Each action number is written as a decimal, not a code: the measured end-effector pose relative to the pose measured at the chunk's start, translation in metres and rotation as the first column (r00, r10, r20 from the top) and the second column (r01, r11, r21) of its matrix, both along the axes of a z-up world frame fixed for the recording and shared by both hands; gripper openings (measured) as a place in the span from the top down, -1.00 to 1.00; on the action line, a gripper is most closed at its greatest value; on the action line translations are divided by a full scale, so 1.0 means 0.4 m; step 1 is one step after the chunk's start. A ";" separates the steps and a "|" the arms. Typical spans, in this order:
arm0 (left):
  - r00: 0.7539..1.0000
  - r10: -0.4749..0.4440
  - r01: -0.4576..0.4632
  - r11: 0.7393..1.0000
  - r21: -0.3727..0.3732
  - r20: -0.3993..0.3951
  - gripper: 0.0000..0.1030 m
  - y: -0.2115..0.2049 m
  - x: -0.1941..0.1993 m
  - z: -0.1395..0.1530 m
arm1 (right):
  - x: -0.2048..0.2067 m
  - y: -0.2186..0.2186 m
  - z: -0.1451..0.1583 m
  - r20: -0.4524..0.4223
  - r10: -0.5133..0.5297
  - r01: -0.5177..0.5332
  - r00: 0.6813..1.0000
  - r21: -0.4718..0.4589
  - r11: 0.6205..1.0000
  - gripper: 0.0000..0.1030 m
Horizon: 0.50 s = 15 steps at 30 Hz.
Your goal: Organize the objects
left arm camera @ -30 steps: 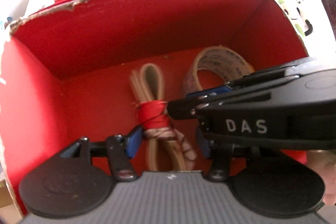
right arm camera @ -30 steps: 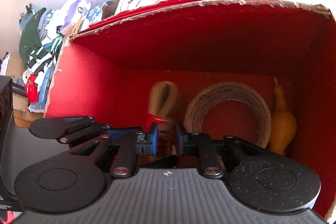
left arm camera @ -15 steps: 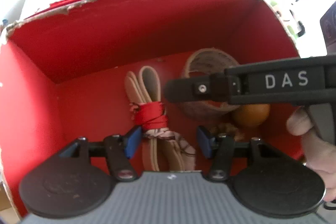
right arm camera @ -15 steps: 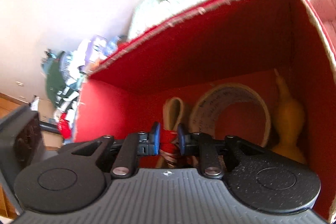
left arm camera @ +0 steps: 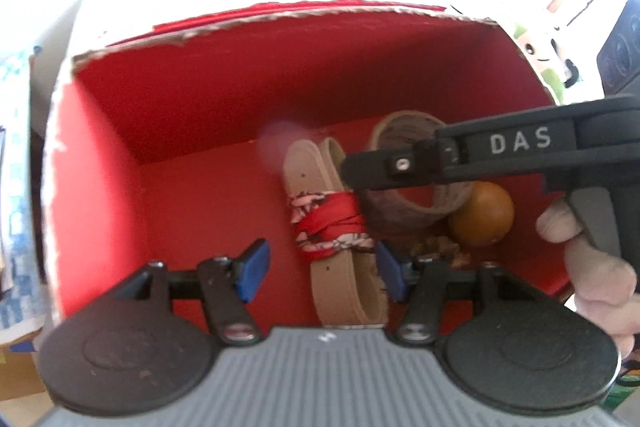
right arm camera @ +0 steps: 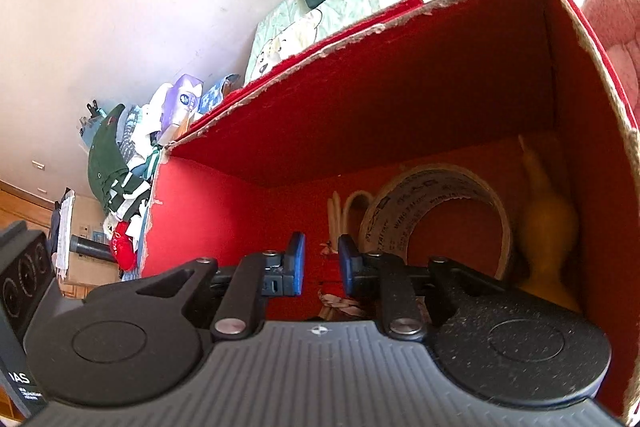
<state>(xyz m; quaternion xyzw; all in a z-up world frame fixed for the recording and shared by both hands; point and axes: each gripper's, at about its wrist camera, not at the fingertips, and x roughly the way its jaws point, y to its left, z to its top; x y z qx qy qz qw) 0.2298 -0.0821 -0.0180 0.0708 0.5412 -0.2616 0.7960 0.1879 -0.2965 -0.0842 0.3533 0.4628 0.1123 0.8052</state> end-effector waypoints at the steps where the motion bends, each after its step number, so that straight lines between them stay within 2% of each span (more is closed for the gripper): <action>1: 1.000 0.008 -0.009 1.000 0.013 0.009 -0.12 0.003 -0.003 0.002 | 0.000 0.002 0.000 0.003 0.004 -0.004 1.000 -0.002 1.000 0.58; 4: 0.999 0.034 -0.035 0.999 0.037 0.037 -0.12 -0.015 -0.007 0.001 | 0.002 0.009 0.002 0.009 0.018 -0.018 1.000 -0.015 1.000 0.58; 12: 0.985 0.083 -0.103 0.986 0.132 0.148 -0.13 0.022 -0.020 0.011 | -0.009 0.008 0.009 0.033 0.009 -0.009 0.999 -0.025 1.000 0.58; 15: 0.982 0.098 -0.121 0.983 0.139 0.162 -0.16 0.024 -0.024 0.013 | -0.009 0.008 0.008 0.034 0.009 -0.008 0.999 -0.025 1.000 0.58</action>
